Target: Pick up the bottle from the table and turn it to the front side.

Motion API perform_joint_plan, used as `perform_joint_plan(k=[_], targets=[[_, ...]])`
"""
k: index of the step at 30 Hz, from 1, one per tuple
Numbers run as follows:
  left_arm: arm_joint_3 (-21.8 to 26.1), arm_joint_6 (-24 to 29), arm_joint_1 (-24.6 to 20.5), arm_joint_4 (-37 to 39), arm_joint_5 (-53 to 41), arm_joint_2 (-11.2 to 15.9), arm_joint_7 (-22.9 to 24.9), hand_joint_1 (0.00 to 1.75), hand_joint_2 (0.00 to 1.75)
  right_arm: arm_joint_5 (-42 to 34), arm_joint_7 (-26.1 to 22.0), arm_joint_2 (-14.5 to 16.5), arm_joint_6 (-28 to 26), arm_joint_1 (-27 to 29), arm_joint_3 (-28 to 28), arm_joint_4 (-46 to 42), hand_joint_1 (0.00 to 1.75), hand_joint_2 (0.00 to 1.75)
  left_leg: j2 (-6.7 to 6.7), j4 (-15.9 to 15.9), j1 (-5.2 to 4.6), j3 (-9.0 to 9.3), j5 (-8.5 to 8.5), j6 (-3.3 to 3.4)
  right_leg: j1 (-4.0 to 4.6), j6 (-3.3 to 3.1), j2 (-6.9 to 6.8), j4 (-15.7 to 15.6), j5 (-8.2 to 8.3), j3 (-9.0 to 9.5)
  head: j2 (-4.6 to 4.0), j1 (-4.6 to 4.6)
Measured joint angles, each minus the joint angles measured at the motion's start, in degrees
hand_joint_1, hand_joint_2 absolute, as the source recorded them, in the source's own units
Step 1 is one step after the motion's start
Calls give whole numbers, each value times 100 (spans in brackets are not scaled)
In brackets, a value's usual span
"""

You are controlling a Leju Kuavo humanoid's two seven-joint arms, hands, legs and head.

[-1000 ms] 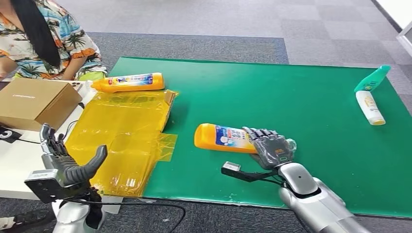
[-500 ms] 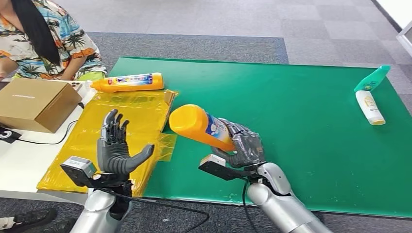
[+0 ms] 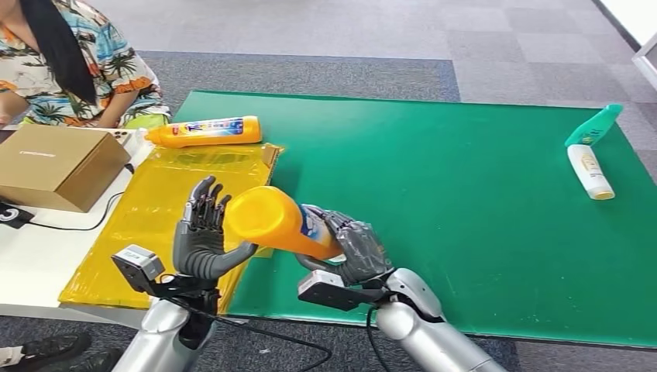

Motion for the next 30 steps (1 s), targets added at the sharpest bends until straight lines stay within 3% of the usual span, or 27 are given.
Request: perform_joint_plan(k=[8,14,24,30], targets=[[42,-287,42,68,238,114,-9,0,175,-228,-119,-29,386,-5,266,74,175,175,0,0,0,-1,0,0,0,0,0,0,0,0,1,1],[51,-955,93,68,511,193,-19,0,175,-105,-119,-50,341,-131,390,235,175,175,0,0,0,-1,0,0,0,0,0,0,0,0,0,2],[-120,-2344,96,87,1036,259,-15,0,175,663,70,-47,-521,-443,617,705,175,175,0,0,0,-1,0,0,0,0,0,0,0,1,1,1],[-174,-2515,96,86,1076,331,-22,0,175,832,15,-32,-713,-579,733,1079,175,175,0,0,0,-2,0,0,0,0,0,0,0,-1,1,1]])
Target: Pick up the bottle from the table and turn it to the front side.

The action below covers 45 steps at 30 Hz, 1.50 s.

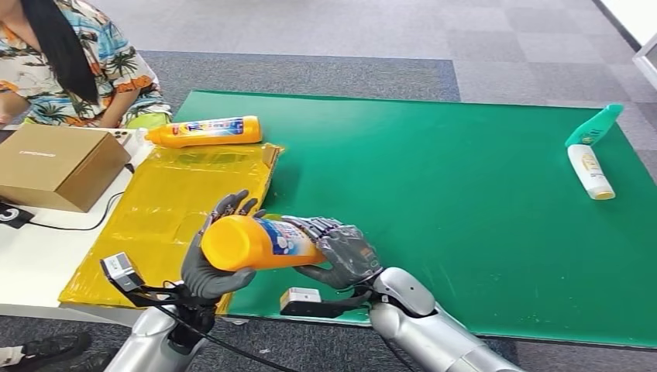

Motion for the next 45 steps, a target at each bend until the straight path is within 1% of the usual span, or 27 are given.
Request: perform_joint_plan(k=[6,7,10,11,18,24,25,26,29,30,33,35,37,39,43,45], targets=[[-10,-24,8,18,-2,63,1,0,175,49,-79,-1,82,-67,90,156,175,175,0,0,0,0,0,0,0,0,0,0,0,-1,-1,1],[-10,-28,10,22,-2,71,1,12,175,54,-81,-2,84,-70,94,169,175,175,0,0,0,0,0,0,0,0,0,0,0,-2,-1,1],[-9,-45,13,30,-2,76,1,143,175,69,-67,-2,83,-73,101,188,175,175,0,0,0,0,0,0,0,0,0,0,0,-2,-1,1],[-7,-52,13,32,-2,77,1,175,175,75,-53,-4,81,-74,105,193,175,175,0,0,0,0,0,0,0,0,0,0,0,-2,-1,1],[42,-57,13,35,49,76,9,175,175,95,34,-8,13,-63,122,200,175,175,0,0,0,0,0,0,0,0,1,0,0,-3,-1,1],[55,-39,10,35,124,72,80,175,175,93,39,-8,-234,-1,122,165,175,175,0,0,0,0,0,0,0,0,1,0,0,-3,-1,1],[55,-23,7,35,125,70,93,175,175,79,22,-8,-287,19,116,144,172,175,0,0,0,0,0,0,0,0,0,0,0,-3,-2,1],[55,1,3,34,123,66,101,175,175,63,-7,-8,-330,49,98,113,140,175,0,0,0,0,0,0,0,0,0,0,0,-2,-1,0],[41,150,-22,14,92,43,108,175,175,-29,-273,14,-378,237,-123,-84,11,175,0,0,0,-2,0,0,0,0,0,0,0,-2,0,0],[33,227,-44,-2,69,32,108,175,175,-113,-415,41,-380,317,-245,-172,0,175,0,0,0,-3,0,0,0,0,0,0,0,-2,-1,0],[16,562,-138,-63,-85,9,106,175,175,-565,-864,182,-396,541,-594,-463,0,175,0,0,0,-3,0,0,0,0,0,0,0,-3,-2,0],[17,959,-189,-119,-294,17,74,175,175,-915,-1152,305,-411,667,-801,-699,0,175,0,0,1,-3,0,-1,0,-1,0,0,0,-4,-2,-1],[20,1450,-232,-227,-573,39,-13,175,175,-1179,-1339,430,-413,788,-1013,-949,0,175,0,0,2,-3,1,-2,2,-2,0,1,-1,-5,-1,0],[22,1837,-289,-384,-756,72,-103,175,175,-1302,-1406,526,-414,887,-1193,-1166,0,175,0,0,2,-3,2,-3,4,-2,0,1,-1,-5,-1,0],[32,2143,-405,-848,-745,175,-296,175,175,-1349,-1432,640,-415,996,-1403,-1408,0,175,0,0,2,-3,2,-3,3,-2,0,2,0,-3,-1,0],[34,2363,-444,-1107,-903,241,-333,175,175,-1346,-1432,677,-416,1020,-1473,-1437,0,175,0,0,1,-3,2,-3,2,-2,0,2,0,-3,-2,0]])
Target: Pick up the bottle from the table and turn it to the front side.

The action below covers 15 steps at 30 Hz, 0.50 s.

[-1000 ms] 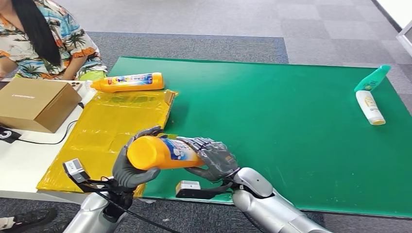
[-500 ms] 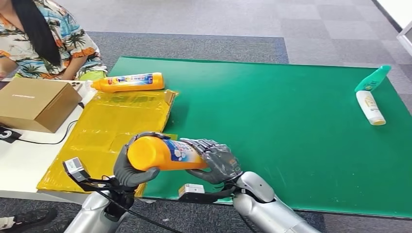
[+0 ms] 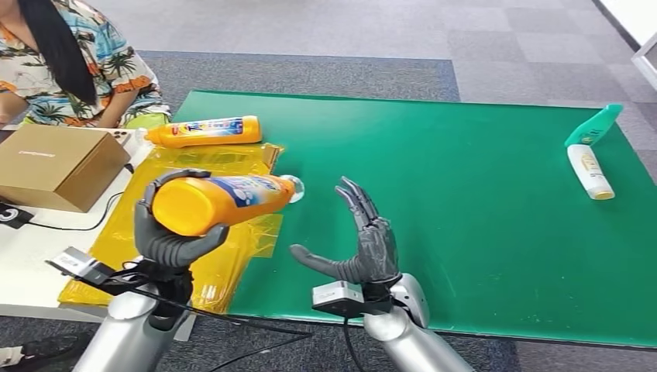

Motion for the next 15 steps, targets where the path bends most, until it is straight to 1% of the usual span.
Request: perform_joint_plan(k=[3,6,8,12,15], targets=[[4,551,-70,-284,-547,129,61,175,175,62,0,53,0,38,-119,-34,0,175,0,0,0,0,0,0,0,0,0,0,0,0,1,0],[9,1564,-162,-431,-1427,250,164,175,175,184,0,126,-1,76,-262,-45,0,175,0,0,0,0,0,0,0,-1,0,0,0,-1,1,0],[0,2042,-237,-468,-1884,338,353,175,175,250,0,162,0,90,-343,-45,0,175,0,0,0,0,0,-1,1,-1,0,0,0,0,1,0],[-44,2513,-299,-469,-2706,500,865,175,175,344,-1,178,1,119,-469,-45,0,175,0,0,0,0,1,-1,0,0,0,0,0,0,1,0],[-138,2798,-294,-443,-3676,650,1498,175,175,417,-2,180,1,143,-566,-46,0,175,0,0,0,0,0,0,0,0,0,0,0,0,1,1]])
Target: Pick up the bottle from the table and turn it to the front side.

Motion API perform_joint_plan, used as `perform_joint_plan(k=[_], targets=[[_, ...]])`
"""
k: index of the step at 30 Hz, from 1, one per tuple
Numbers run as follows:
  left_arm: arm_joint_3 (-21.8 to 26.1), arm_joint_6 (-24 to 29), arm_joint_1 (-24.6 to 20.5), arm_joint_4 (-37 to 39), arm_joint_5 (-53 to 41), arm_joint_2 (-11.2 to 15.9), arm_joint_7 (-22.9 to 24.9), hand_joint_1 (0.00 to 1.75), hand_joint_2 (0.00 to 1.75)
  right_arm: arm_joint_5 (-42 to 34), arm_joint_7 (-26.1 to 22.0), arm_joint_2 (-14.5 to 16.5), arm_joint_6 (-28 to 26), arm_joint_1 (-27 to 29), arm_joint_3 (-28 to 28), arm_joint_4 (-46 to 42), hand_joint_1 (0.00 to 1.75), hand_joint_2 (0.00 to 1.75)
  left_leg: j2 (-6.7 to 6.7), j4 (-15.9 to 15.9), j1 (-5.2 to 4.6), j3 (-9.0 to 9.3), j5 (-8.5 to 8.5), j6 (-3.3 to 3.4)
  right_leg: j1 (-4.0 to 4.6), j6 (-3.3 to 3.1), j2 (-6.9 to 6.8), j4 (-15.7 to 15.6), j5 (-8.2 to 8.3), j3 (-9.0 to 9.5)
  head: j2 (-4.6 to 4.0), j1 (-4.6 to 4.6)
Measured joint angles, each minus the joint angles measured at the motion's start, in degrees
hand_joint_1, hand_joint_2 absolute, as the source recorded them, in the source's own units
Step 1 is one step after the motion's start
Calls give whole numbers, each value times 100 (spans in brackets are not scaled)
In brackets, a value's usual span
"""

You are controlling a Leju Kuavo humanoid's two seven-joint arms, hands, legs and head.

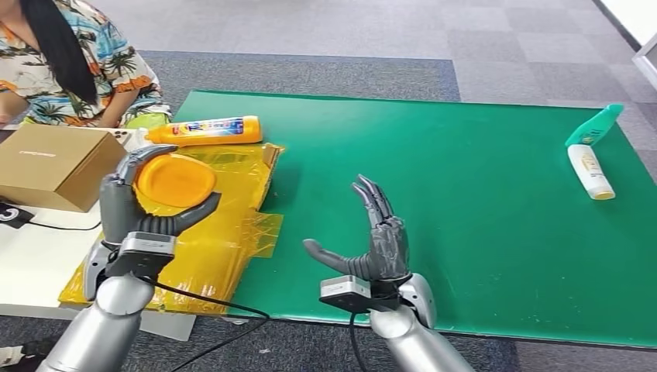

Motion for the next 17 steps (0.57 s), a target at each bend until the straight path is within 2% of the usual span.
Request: perform_joint_plan(k=[3,5,10,17], targets=[[-123,49,2,96,-897,178,705,175,175,39,-1,3,0,21,-90,-15,0,175,0,0,0,0,0,0,0,0,0,0,0,-2,-1,-1],[-200,-30,-1,207,-1119,269,956,175,175,52,-1,4,-1,30,-132,-26,0,175,0,0,0,0,0,0,0,-1,0,0,-1,-3,-1,-1],[-362,-475,-112,656,-1022,396,1220,175,175,3,0,5,0,38,-171,-29,0,175,1,0,0,0,0,0,0,-1,1,0,-1,-3,0,-1],[-394,-498,-236,1315,-1060,407,1525,175,175,19,4,11,-1,43,-192,-32,0,175,1,0,0,-1,0,0,0,-1,1,0,0,-2,0,0]])
